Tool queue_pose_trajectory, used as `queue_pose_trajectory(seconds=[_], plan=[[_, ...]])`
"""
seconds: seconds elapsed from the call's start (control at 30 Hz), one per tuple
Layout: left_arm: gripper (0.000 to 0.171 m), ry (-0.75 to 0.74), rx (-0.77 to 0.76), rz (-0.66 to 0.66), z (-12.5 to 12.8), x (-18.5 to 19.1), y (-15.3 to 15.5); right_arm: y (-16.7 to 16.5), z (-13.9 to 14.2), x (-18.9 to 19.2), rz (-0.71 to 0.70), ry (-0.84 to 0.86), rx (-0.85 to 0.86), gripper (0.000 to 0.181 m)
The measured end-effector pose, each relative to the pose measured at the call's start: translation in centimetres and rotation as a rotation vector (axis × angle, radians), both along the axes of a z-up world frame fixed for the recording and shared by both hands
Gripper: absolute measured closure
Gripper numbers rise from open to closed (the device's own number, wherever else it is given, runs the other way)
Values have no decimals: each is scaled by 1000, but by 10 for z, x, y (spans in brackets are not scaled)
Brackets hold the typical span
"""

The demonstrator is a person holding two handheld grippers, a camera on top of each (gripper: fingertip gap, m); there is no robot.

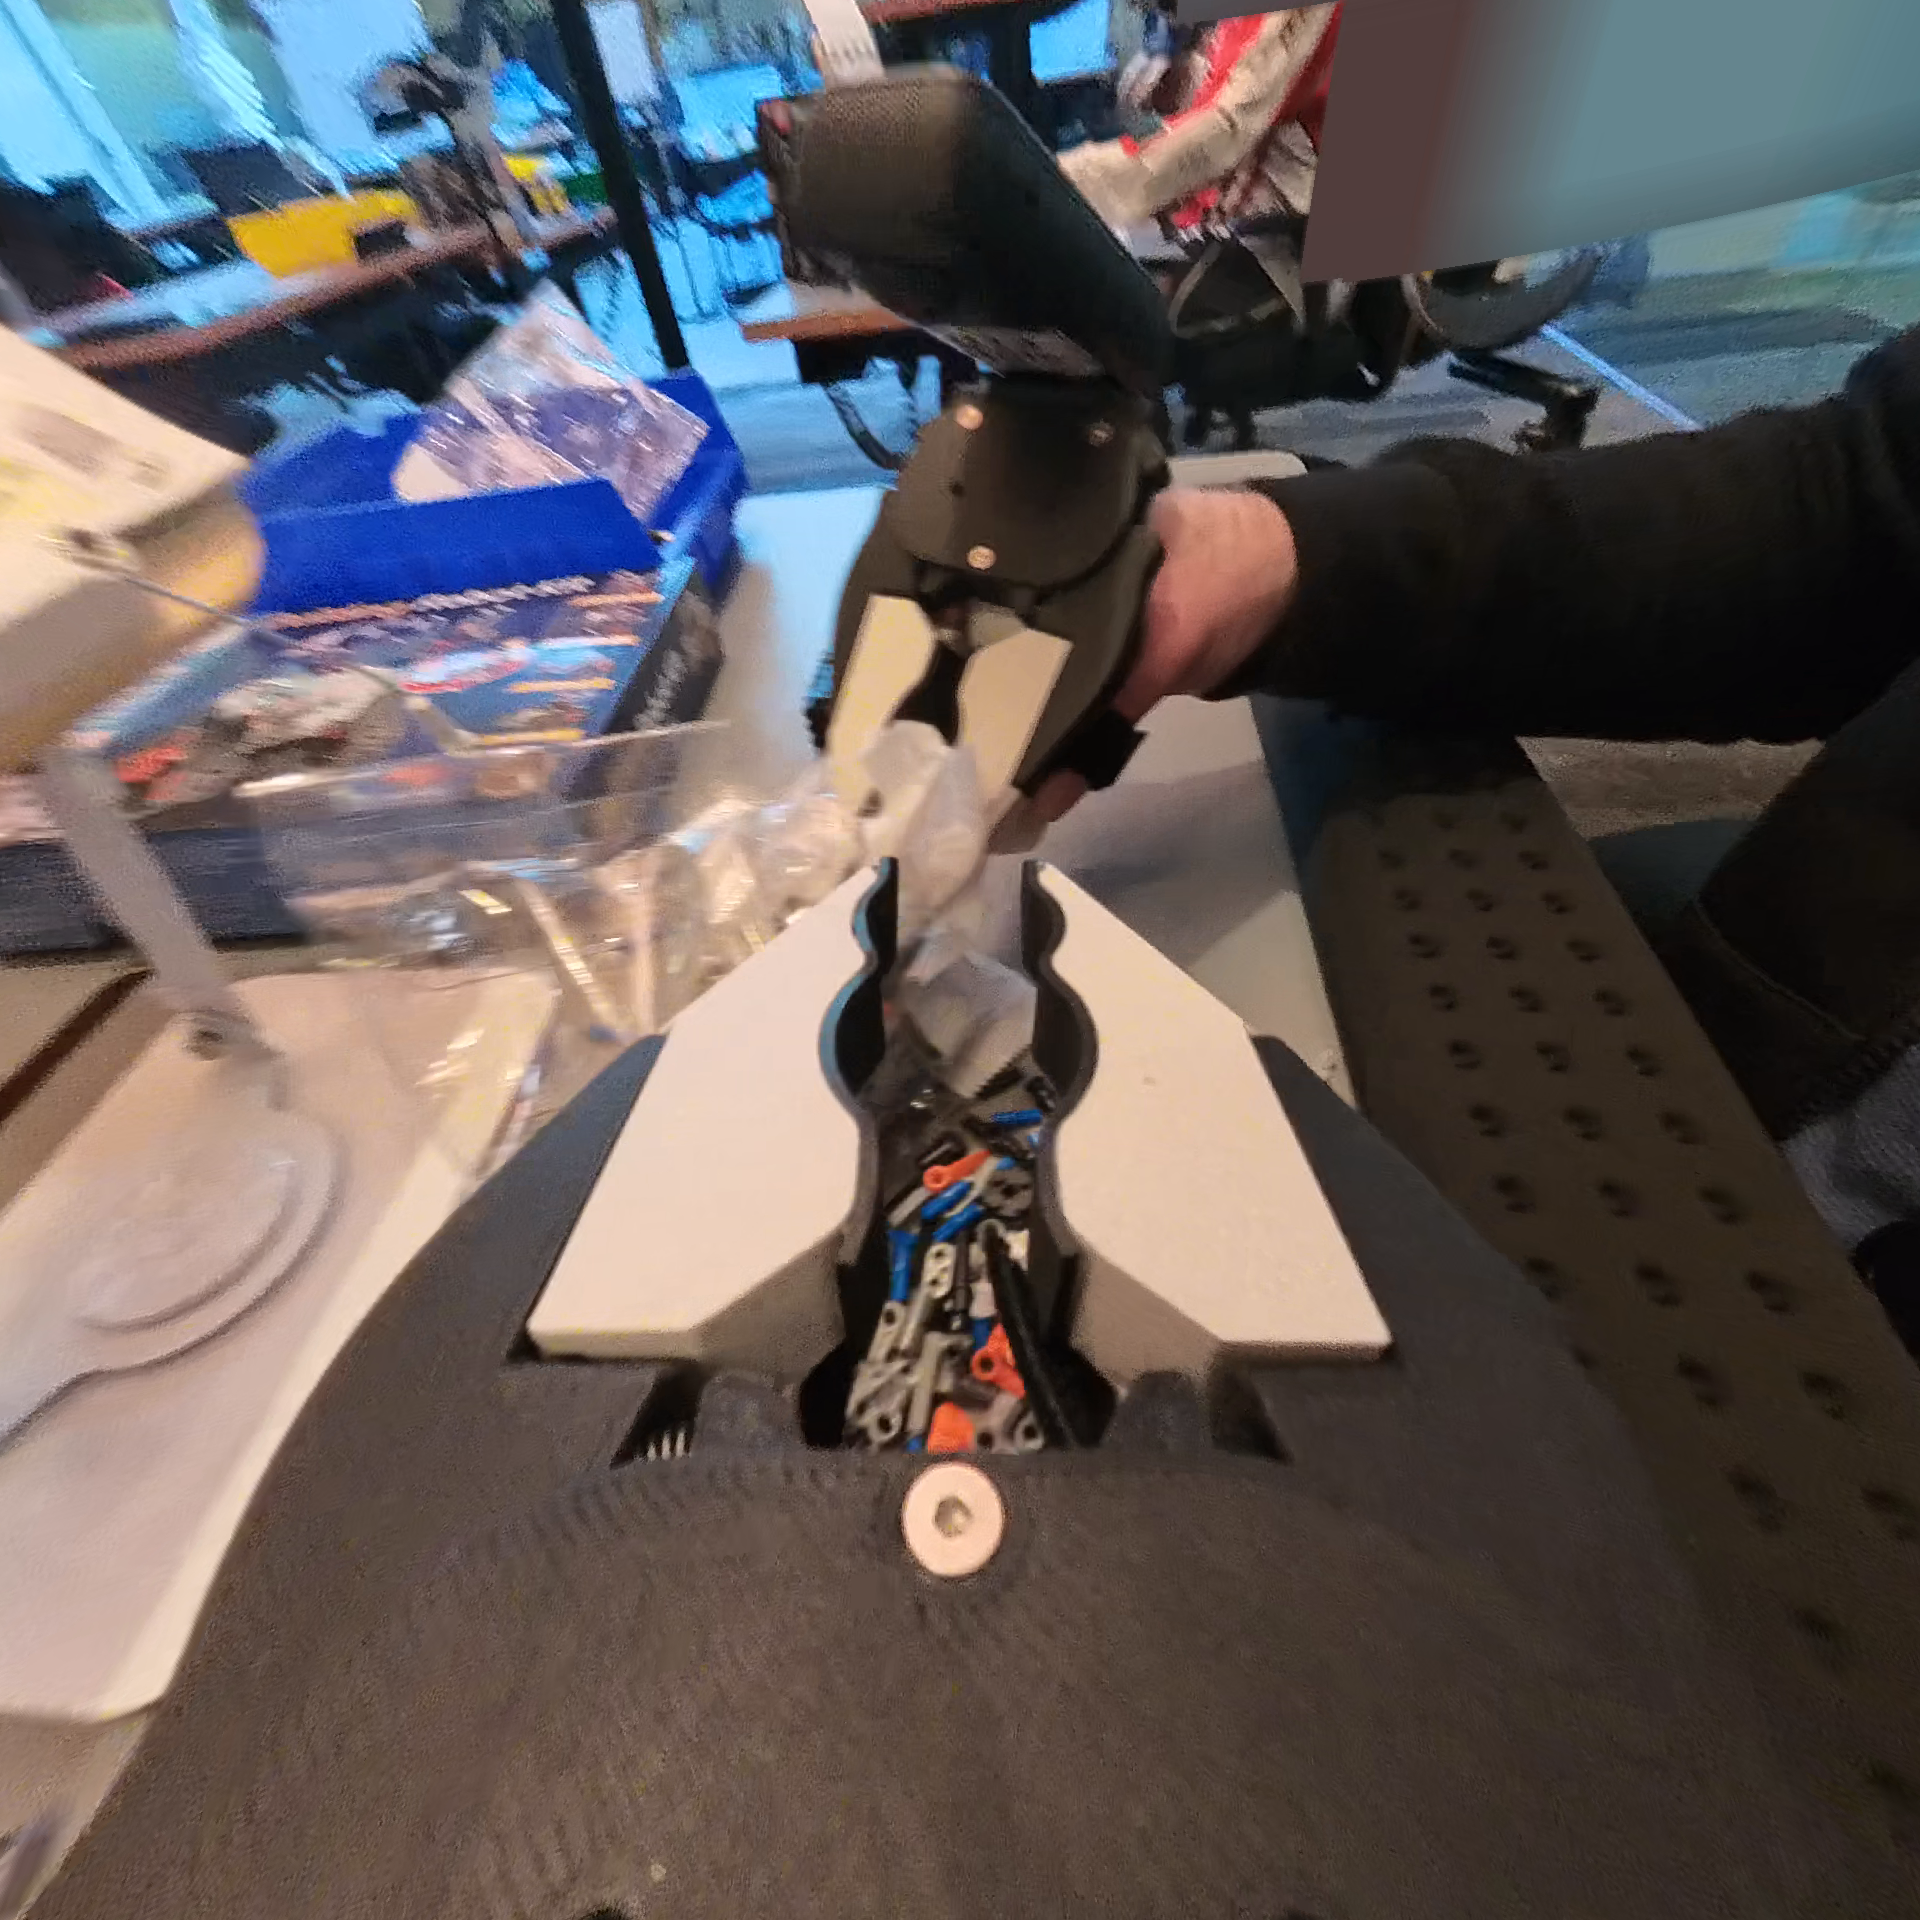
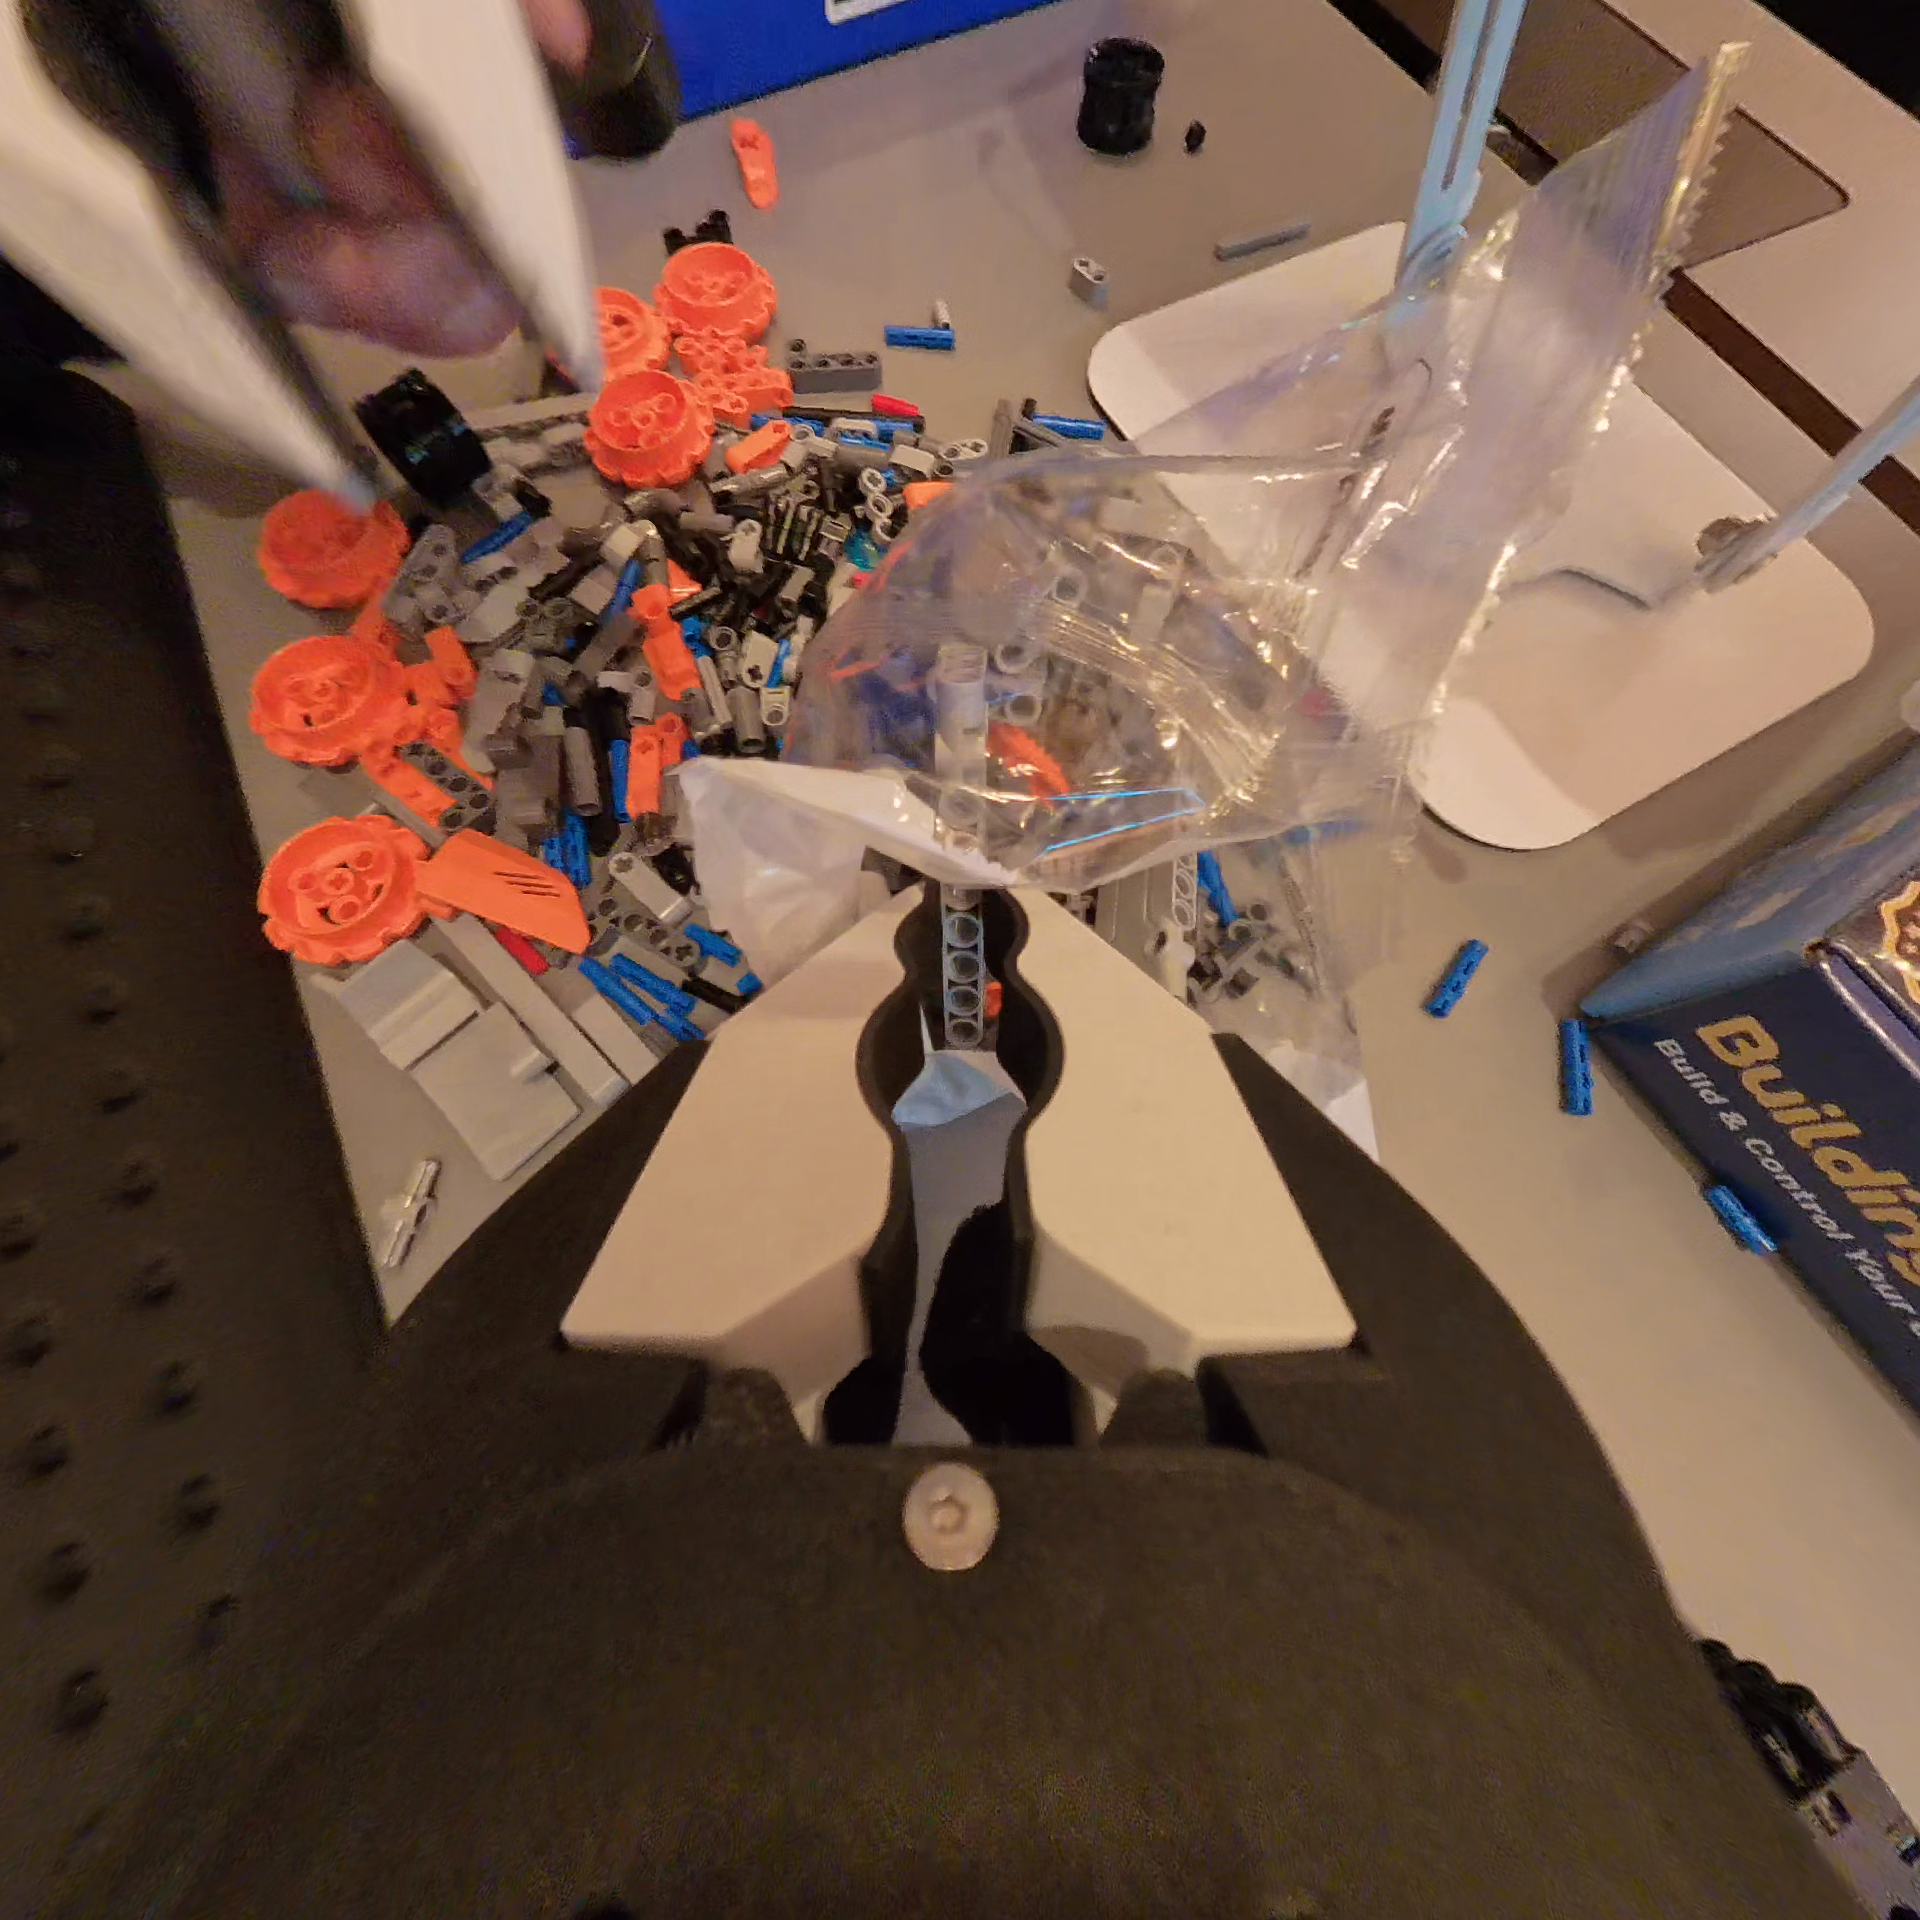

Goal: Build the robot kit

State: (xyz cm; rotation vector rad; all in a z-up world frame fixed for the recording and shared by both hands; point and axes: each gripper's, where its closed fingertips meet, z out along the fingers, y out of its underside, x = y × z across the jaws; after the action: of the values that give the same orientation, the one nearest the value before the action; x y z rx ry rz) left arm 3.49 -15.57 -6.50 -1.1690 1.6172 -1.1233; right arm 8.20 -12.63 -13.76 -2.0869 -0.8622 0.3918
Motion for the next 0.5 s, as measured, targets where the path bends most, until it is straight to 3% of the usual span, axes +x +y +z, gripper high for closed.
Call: queue_pose_trajectory(seconds=[0.13,0.27,0.4,0.5], plan=[[138,15,0,110,7,-15,43,-7,6,-5,61,10,32,176],[125,127,-3,204,-9,-6,91,-17,11,-11,146,-5,78,176],[115,228,-119,185,-35,20,118,-31,9,-24,260,-25,109,176],[116,277,-259,54,-49,36,106,-35,6,-27,298,-52,124,176]])
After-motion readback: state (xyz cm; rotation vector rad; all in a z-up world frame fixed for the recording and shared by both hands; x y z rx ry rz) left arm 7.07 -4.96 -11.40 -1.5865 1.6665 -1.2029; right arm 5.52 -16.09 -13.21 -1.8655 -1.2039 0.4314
